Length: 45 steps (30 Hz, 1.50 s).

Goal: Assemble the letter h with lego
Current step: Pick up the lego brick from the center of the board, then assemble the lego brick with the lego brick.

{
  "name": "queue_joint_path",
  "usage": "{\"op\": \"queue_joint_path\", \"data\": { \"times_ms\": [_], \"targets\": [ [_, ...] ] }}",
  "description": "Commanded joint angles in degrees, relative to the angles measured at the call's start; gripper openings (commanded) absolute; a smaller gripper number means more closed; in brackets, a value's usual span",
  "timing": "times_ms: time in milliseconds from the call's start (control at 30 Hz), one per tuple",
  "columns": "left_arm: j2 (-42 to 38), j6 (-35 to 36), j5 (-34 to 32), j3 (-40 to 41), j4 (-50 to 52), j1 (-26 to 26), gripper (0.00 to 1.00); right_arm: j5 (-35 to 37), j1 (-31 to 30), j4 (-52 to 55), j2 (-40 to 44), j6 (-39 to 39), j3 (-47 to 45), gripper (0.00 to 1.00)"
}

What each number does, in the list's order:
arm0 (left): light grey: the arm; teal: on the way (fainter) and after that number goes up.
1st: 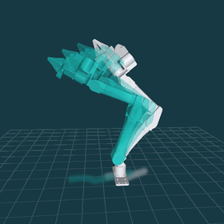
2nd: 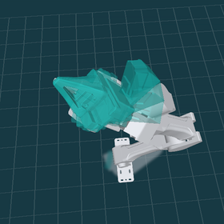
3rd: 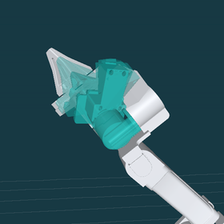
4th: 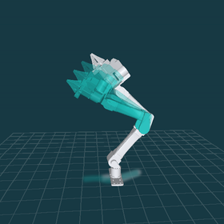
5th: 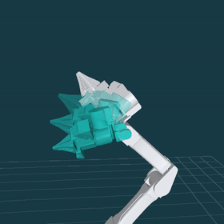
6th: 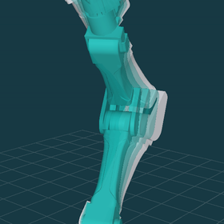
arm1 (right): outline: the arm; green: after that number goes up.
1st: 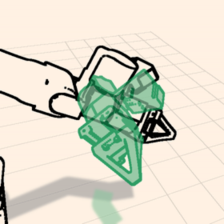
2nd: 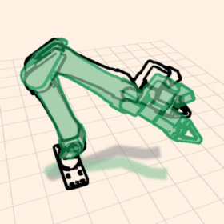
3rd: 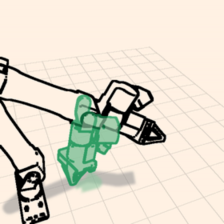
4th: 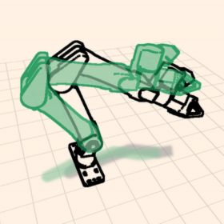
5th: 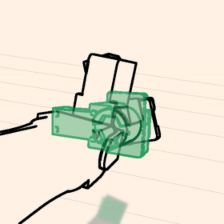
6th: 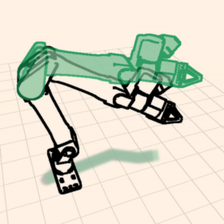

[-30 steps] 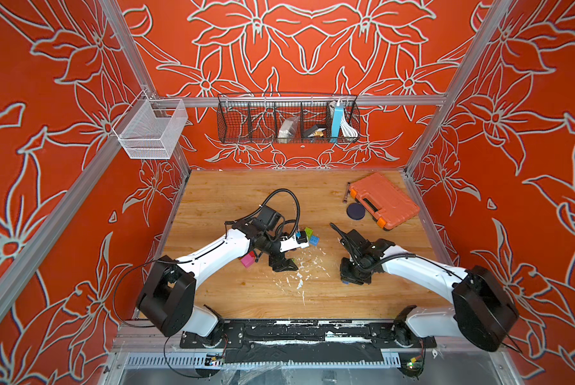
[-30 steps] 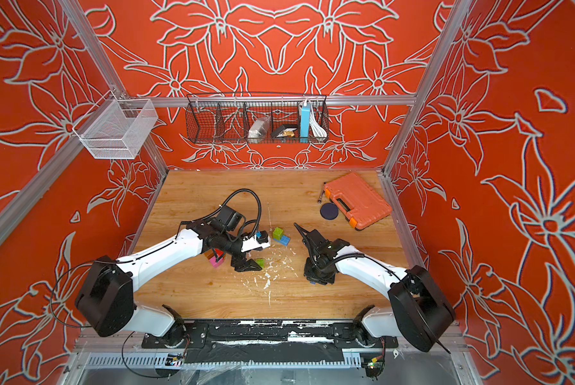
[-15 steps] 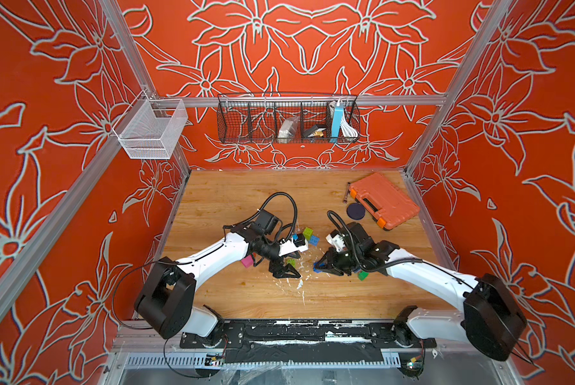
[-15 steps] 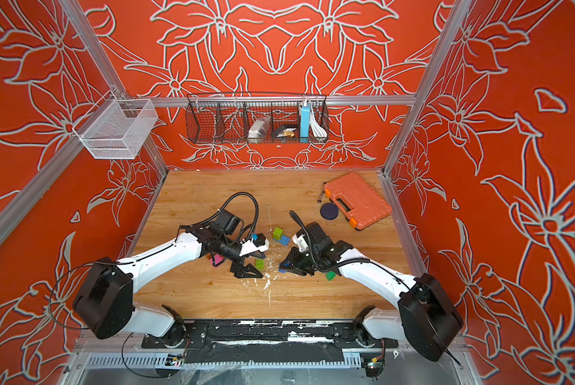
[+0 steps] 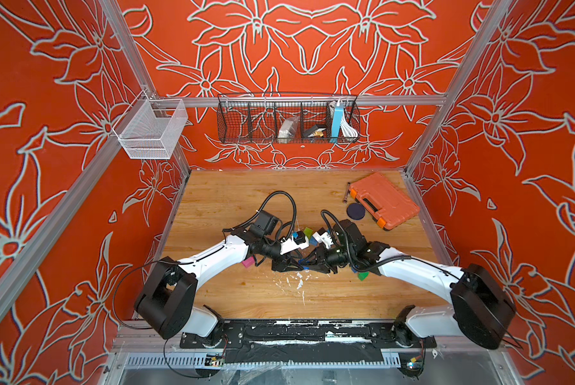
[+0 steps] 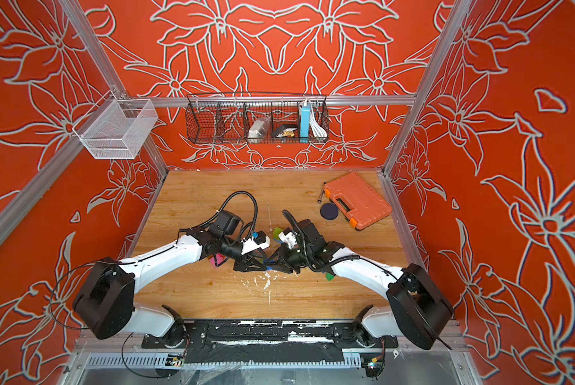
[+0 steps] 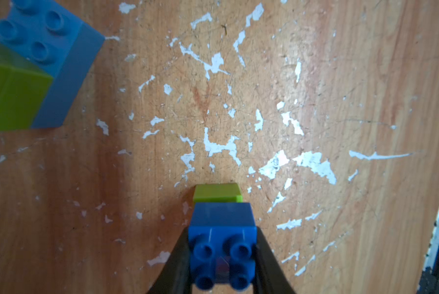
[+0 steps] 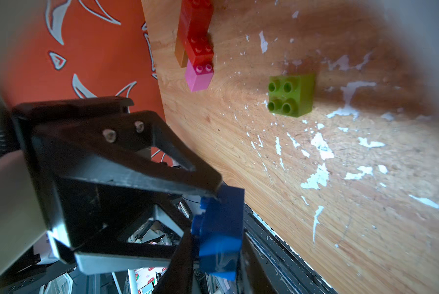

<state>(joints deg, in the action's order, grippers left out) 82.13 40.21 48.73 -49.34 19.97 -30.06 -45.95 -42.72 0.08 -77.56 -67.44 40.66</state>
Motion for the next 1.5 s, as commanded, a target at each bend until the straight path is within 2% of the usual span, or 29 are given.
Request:
{"op": "queue_joint_path", "data": {
  "times_ms": [0, 133, 267, 333, 367, 533, 667, 833, 900, 1000, 1167, 1300, 1467],
  "targets": [
    [-0.75, 1.32, 0.59, 0.42, 0.19, -0.36, 0.42, -2.1, -0.3, -3.65, -0.99, -2.49, 1.7, 0.13],
    [-0.61, 1.97, -0.74, 0.05, 1.1, -0.72, 0.42, -1.8, -0.33, -5.0, -0.93, -3.63, 1.35, 0.12],
    [-0.85, 3.35, 0.55, -0.06, 2.65, -0.7, 0.26, -2.29, -0.4, -4.8, -1.55, -2.88, 1.57, 0.14],
    [-0.39, 4.16, 0.35, -0.84, 4.33, -0.71, 0.14, -2.05, -0.32, -5.55, -1.47, -3.17, 1.03, 0.2],
    [-0.24, 4.45, -0.12, -1.12, 4.94, -0.7, 0.13, -1.63, -0.34, -5.7, -1.3, -3.22, 0.83, 0.23],
    [0.05, 5.13, -4.88, -1.4, 6.2, -0.7, 0.15, 3.14, 0.2, 3.18, 1.13, 2.07, 1.0, 0.48],
    [-0.17, 5.15, -9.95, -1.89, 7.29, -0.55, 0.19, 12.21, 2.26, 16.43, 5.26, 8.42, 1.01, 0.52],
    [1.64, 5.24, -17.92, -3.78, 9.75, -0.58, 0.21, 33.2, 3.17, 36.99, 10.84, 17.57, 2.84, 0.53],
    [2.8, 6.7, -20.11, -5.41, 12.73, -0.63, 0.22, 39.76, 3.26, 41.02, 12.44, 19.22, 2.78, 0.54],
    [5.47, 6.35, -23.97, -7.75, 15.78, -1.51, 0.24, 44.94, 3.35, 44.24, 13.87, 21.07, 2.92, 0.54],
    [10.69, 6.69, -29.13, -13.21, 23.32, -3.66, 0.23, 45.66, 3.43, 44.09, 13.73, 22.47, 3.39, 0.55],
    [11.92, 7.6, -31.39, -14.99, 27.33, -4.98, 0.23, 45.14, 3.47, 43.69, 13.46, 22.04, 2.78, 0.55],
    [12.16, 7.34, -33.9, -13.89, 23.5, -5.96, 0.23, 44.19, 3.5, 43.03, 13.23, 22.44, 1.99, 0.55]
  ]
}}
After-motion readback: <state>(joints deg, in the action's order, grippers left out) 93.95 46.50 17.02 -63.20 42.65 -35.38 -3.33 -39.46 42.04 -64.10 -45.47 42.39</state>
